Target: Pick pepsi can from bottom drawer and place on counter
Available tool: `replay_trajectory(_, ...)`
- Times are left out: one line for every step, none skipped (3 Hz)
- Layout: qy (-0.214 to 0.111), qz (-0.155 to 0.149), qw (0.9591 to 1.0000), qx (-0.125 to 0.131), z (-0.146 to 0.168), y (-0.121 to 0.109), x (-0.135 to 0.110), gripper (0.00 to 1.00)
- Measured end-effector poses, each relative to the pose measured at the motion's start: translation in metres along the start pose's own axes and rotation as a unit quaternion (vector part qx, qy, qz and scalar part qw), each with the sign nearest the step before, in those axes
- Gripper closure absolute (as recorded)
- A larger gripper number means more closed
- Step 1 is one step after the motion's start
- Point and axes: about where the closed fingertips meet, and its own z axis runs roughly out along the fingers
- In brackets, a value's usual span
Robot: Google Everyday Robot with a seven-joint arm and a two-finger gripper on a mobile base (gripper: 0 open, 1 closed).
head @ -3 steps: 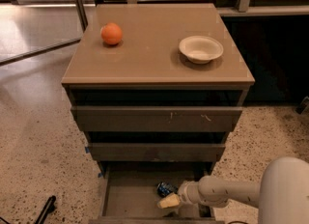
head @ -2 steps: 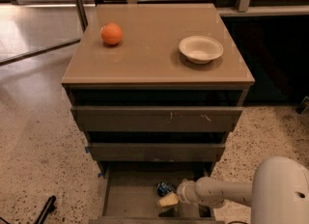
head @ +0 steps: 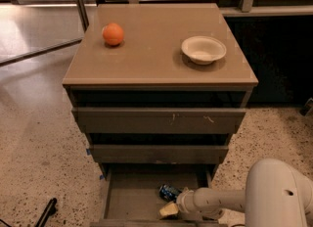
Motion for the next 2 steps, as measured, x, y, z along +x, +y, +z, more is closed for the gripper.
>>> replay_trajectory(0.009,-0.003,0.9998,0.017,0.020,-0.007,0.011,0.00)
replay_trajectory(0.015,-0.005,0.9993,0.034,0.036,-0.016,0.017,0.00)
